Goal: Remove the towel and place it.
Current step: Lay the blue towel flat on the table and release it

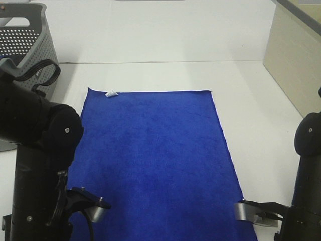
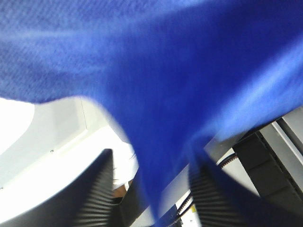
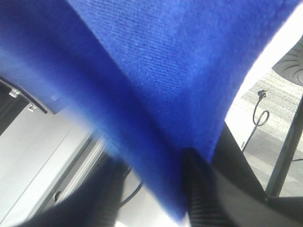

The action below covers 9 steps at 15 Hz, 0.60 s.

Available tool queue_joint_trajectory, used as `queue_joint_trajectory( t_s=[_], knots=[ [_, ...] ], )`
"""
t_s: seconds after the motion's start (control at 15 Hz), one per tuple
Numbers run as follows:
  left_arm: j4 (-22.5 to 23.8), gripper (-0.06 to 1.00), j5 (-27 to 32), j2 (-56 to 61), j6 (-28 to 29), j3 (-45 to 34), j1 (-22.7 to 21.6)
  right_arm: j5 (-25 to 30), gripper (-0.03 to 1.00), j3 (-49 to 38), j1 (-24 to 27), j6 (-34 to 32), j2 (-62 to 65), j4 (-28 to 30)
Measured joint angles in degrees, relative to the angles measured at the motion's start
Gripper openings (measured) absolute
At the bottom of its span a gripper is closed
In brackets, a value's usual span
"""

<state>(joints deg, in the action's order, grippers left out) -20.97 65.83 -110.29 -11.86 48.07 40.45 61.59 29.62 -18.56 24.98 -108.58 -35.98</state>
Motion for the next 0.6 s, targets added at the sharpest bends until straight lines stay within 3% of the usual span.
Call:
queue_joint_trajectory(
  t_s=[0.2,0.6],
  knots=[
    [0.1,0.66,1.1,0.0,0.1,0.0,0.0,2.1,0.59,0.0,0.0,-1.2,0.0,0.5],
    [0.4,0.68,3.2,0.9,0.9,2.8,0.0,2.8,0.62,0.0,0.0,-1.2,2.8,0.4]
  ],
)
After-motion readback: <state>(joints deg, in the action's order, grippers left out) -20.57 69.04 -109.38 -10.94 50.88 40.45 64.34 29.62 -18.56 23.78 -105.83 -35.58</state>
